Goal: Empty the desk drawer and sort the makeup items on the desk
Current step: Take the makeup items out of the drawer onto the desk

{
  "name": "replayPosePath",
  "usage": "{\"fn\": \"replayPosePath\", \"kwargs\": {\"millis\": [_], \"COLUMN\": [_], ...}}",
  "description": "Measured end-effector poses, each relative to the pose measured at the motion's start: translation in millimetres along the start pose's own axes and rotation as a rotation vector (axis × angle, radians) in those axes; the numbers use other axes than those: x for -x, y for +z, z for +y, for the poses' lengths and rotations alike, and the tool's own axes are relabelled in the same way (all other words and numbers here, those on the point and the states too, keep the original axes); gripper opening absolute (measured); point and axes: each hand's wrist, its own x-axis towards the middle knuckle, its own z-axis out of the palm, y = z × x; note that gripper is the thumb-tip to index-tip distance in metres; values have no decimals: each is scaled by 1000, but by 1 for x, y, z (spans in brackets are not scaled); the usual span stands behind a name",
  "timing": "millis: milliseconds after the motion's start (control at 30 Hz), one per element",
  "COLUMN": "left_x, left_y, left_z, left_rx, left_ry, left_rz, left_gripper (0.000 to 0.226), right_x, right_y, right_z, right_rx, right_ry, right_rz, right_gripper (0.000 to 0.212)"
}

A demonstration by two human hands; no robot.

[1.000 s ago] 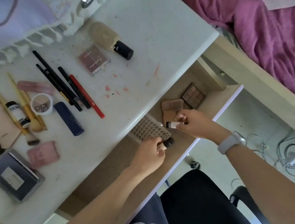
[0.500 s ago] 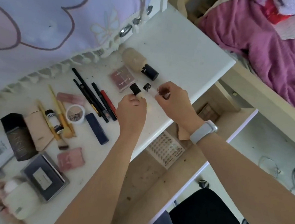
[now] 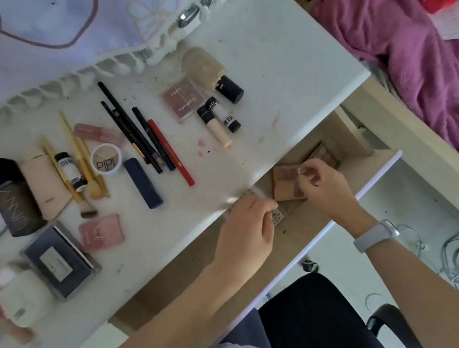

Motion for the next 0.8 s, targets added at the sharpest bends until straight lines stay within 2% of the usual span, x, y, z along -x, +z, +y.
{"fn": "replayPosePath", "kwargs": {"millis": [67,167,267,400,467,533,600,667,733,800], "left_x": [2,-9,-25,-42,-48,-49,-47,-43,-43,-42], "left_y": [29,57,68,77,78,77,75,71,65,63], "left_z": [-11,-34,-51,-59,-55,-48,-46,-46,-41,-38], "left_rx": [-179,-555,-850,-975,-1029,-1034,-1035,-1091,-1123,-1059], "left_ry": [-37,-32,28,101,124,136,139,228,311,335], "left_rz": [-187,-382,-273,-380,-445,-444,-447,-384,-329,-415], "left_gripper": [35,56,66,77,80,83,86,75,57,47], "right_x": [-10,-20,-29,-27,-24,-23,-25,-25,-22,-15], "right_y": [11,29,43,55,51,44,37,31,25,17], "right_z": [21,31,36,39,31,25,27,30,34,35], "right_rx": [252,671,900,909,849,860,847,790,669,543], "right_ry": [30,-126,-245,-235,-215,-217,-200,-163,-123,-107], "right_rz": [-135,-149,-174,-89,-56,-43,-15,-17,-33,-8], "right_gripper": [33,51,63,49,59,62,47,30,31,27]}}
